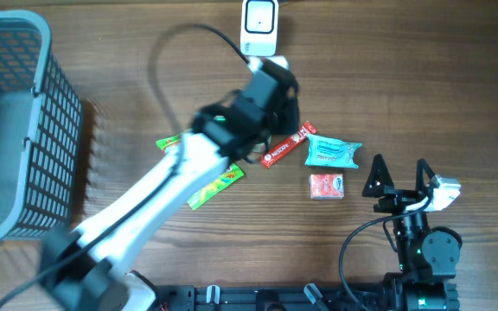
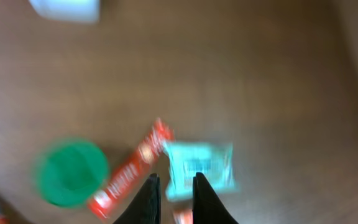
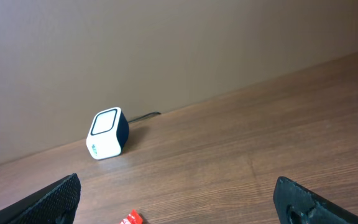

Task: Scan the item barcode
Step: 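Retract the left arm back toward its rest side, then swing the right gripper over toward the green-lidded jar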

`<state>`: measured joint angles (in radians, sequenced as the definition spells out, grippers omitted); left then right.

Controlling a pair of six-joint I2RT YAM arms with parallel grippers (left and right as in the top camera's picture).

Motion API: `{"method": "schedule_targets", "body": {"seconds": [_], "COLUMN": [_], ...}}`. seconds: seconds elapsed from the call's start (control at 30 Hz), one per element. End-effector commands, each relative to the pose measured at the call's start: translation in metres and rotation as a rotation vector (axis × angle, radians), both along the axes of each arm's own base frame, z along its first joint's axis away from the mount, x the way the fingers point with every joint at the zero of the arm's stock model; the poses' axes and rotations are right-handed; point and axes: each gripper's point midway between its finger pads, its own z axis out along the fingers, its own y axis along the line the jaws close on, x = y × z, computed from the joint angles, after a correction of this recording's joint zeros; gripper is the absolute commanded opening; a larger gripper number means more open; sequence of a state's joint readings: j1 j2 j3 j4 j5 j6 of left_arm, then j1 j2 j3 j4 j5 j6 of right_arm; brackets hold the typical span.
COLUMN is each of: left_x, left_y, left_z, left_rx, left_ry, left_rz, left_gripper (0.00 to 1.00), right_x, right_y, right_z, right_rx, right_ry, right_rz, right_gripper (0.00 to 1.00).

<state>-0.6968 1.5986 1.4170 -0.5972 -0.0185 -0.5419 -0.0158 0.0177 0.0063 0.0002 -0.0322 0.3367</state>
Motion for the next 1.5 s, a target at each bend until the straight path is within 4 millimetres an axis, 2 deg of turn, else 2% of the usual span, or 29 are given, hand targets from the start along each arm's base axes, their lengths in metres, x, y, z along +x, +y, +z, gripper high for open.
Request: {"method": "schedule_targets", "body": {"seconds": [0.0,0.13,0.17,0.27,0.3,0.37,0.43,0.53,0.6,0.73,0.87,0.93,1.03,1.13,1.2,1.27,1.37,1.43,1.47], "left_x": [0.018,0.003,-0.005,-0.031,-0.040,-0.055,-0.068,-0.074,-0.083,-0.092,-0.103,-0.110,-0.123,-0.136,-0.143,-0.151,-0.164,-0.172,-0.174], "left_y": [0.061,0.121,0.140,0.184,0.196,0.214,0.231,0.243,0.255,0.276,0.311,0.329,0.348,0.357,0.352,0.346,0.344,0.347,0.348], "left_z": [0.119,0.225,0.258,0.334,0.355,0.384,0.405,0.410,0.416,0.408,0.393,0.382,0.363,0.346,0.336,0.330,0.329,0.330,0.331], "left_rx": [0.101,0.142,0.154,0.189,0.199,0.239,0.319,0.481,0.448,0.438,0.427,0.446,0.419,0.370,0.343,0.322,0.259,0.241,0.230], "left_ry": [-0.370,-0.645,-0.731,-0.934,-0.990,-1.069,-1.124,-1.136,-1.146,-1.109,-1.086,-1.089,-1.092,-1.105,-1.115,-1.131,-1.149,-1.158,-1.161], "left_rz": [0.176,0.364,0.419,0.551,0.586,0.636,0.685,0.682,0.724,0.769,0.874,0.902,0.945,0.947,0.886,0.825,0.810,0.825,0.835], "left_gripper": [0.13,0.14,0.14,0.18,0.19,0.20,0.20,0.20,0.21,0.20,0.20,0.21,0.28,0.35,0.37,0.47,0.51,0.53,0.57], "right_x": [0.000,0.000,0.000,0.000,0.000,0.000,0.000,0.000,0.000,0.000,0.000,0.000,0.000,0.000,-0.002,-0.006,-0.018,-0.026,-0.029], "right_y": [0.000,0.000,0.000,0.000,0.000,0.000,0.000,0.000,0.000,0.000,0.001,0.008,0.009,0.011,0.026,0.044,0.073,0.084,0.086], "right_z": [0.001,0.001,0.001,0.001,0.001,0.001,0.001,0.001,0.001,0.001,0.000,0.000,0.001,0.005,0.005,0.005,0.011,0.028,0.038], "right_rx": [0.007,0.007,0.007,0.007,0.007,0.007,0.007,0.006,0.006,0.006,0.016,0.072,0.165,0.368,0.529,0.600,0.676,0.663,0.657], "right_ry": [-0.004,-0.004,-0.004,-0.004,-0.004,-0.004,-0.004,-0.004,-0.004,-0.004,-0.003,0.003,0.002,-0.005,0.028,0.068,0.127,0.124,0.114], "right_rz": [-0.005,-0.005,-0.005,-0.004,-0.005,-0.005,-0.004,-0.005,-0.004,-0.005,0.003,0.042,0.050,0.062,0.146,0.250,0.427,0.507,0.524], "right_gripper": [1.00,1.00,1.00,1.00,1.00,1.00,1.00,1.00,1.00,1.00,1.00,1.00,1.00,1.00,1.00,1.00,1.00,0.99,0.99]}}
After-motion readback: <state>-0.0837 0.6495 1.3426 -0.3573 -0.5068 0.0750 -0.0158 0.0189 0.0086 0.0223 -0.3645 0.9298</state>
